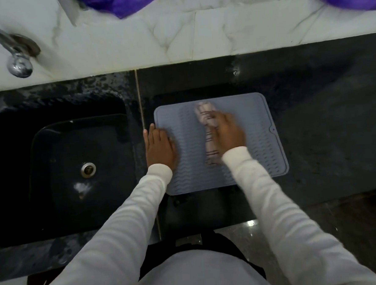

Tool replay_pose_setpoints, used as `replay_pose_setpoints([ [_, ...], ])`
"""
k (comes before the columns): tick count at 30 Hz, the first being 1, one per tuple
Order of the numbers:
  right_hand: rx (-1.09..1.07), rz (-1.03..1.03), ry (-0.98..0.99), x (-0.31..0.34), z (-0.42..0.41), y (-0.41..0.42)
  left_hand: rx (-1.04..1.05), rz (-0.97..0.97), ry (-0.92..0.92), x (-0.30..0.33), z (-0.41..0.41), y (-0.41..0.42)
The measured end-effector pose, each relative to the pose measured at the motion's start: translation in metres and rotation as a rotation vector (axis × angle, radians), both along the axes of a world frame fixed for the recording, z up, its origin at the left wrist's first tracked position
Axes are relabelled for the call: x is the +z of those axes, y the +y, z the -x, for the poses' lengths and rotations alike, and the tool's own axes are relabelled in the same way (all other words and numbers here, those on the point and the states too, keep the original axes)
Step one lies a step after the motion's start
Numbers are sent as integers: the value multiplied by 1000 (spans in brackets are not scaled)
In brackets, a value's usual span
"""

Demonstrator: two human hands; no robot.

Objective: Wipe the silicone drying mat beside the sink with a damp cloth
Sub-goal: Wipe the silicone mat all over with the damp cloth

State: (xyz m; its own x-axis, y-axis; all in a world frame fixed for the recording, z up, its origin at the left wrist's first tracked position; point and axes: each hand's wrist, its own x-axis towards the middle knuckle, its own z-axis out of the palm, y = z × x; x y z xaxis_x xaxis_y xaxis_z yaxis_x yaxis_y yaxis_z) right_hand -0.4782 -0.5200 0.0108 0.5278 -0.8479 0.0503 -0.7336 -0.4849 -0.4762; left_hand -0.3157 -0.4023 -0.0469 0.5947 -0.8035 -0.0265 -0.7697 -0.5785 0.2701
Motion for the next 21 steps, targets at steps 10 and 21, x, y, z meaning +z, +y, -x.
replay_pose_setpoints([
  [10,148,6,338,-48,-103,34,-98,-173,-139,-18,-35,-25],
  [21,-129,86,409,-42,48,-88,-92,-105,-122,-28,-41,-21],
])
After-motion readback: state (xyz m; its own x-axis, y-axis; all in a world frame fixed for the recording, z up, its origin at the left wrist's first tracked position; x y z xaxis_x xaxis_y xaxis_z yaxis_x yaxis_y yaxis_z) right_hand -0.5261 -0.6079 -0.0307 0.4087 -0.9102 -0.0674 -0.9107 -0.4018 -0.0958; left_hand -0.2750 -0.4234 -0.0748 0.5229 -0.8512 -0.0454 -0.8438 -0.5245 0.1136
